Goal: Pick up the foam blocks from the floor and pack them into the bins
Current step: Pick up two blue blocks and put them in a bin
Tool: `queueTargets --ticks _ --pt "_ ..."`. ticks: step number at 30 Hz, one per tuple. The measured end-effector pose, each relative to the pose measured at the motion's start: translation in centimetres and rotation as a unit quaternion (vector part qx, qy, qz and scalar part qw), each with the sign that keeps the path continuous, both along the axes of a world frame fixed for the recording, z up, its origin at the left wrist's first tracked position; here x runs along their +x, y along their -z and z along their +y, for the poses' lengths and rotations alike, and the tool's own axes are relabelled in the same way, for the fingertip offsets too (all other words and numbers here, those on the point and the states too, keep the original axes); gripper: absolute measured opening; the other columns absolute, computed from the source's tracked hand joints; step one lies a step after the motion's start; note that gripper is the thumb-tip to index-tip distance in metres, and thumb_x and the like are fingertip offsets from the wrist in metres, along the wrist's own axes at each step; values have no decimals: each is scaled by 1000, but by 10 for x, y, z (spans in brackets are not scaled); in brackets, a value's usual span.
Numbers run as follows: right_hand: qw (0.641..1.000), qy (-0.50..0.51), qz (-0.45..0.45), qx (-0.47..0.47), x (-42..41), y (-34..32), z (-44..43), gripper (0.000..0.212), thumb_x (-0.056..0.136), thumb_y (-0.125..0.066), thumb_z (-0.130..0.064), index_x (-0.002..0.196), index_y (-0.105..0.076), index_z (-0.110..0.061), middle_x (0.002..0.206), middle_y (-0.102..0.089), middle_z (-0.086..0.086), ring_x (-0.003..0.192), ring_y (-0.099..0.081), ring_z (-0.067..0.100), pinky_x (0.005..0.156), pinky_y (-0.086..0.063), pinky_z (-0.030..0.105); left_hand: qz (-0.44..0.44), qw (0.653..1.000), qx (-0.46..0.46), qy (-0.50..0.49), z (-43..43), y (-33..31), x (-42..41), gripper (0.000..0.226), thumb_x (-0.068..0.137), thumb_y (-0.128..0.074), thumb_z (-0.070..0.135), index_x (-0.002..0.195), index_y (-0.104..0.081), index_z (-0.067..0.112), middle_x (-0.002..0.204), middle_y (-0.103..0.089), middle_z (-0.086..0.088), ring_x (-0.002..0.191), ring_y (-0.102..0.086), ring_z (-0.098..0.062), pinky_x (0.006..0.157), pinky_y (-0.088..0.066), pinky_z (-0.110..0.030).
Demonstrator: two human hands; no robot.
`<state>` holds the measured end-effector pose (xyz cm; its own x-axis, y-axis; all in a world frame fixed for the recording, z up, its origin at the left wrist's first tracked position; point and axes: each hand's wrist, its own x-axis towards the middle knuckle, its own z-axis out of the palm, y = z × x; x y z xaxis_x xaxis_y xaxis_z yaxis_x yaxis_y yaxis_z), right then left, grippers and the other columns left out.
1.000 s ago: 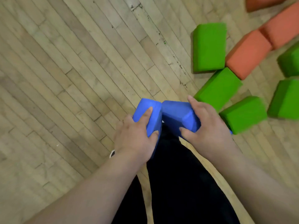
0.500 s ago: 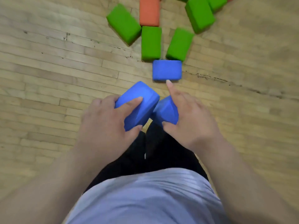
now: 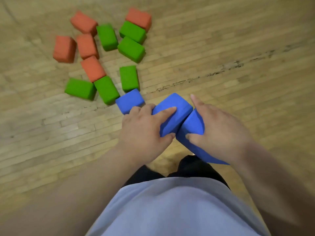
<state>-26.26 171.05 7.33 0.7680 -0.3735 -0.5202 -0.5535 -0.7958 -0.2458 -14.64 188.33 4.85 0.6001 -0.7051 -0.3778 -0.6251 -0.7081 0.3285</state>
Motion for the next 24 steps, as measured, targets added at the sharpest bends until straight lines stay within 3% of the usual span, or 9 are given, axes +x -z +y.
queueTargets --ticks 7,11,15,20,24 --pt "997 73 -24 -12 -119 -36 -185 103 82 -66 -57 160 0 -44 155 -40 -15 138 -43 15 101 -44 35 8 995 -48 88 -208 -27 -92 69 88 -58 66 151 -31 58 144 -45 5 126 -41 -23 104 -29 -35" --pt "991 120 -49 -33 -158 -68 -268 97 83 -65 -57 160 -6 -47 153 -41 -18 136 -43 12 97 -43 31 -1 988 -82 132 -304 -58 -112 68 87 -58 67 150 -33 58 140 -47 8 123 -43 -22 104 -33 -34" --pt "980 178 -86 -35 -171 -85 -327 94 84 -64 -58 159 -8 -49 155 -35 -21 139 -41 11 105 -42 32 -29 976 -96 191 -385 -87 -104 73 77 -44 72 149 -36 58 139 -49 11 118 -45 -21 103 -37 -36" --pt "957 265 -105 -51 -169 -98 -398 95 84 -66 -60 158 -9 -51 156 -34 -23 140 -39 8 105 -41 30 -30 952 -123 277 -490 -102 -79 66 85 -54 69 148 -37 58 136 -51 14 117 -44 -18 101 -38 -33" --pt "933 329 -120 -86 -144 -107 -463 94 83 -64 -67 158 -9 -52 155 -33 -26 140 -38 7 106 -42 33 -21 928 -147 341 -582 -109 -42 66 88 -56 66 149 -33 60 145 -45 15 127 -38 -16 104 -35 -32"
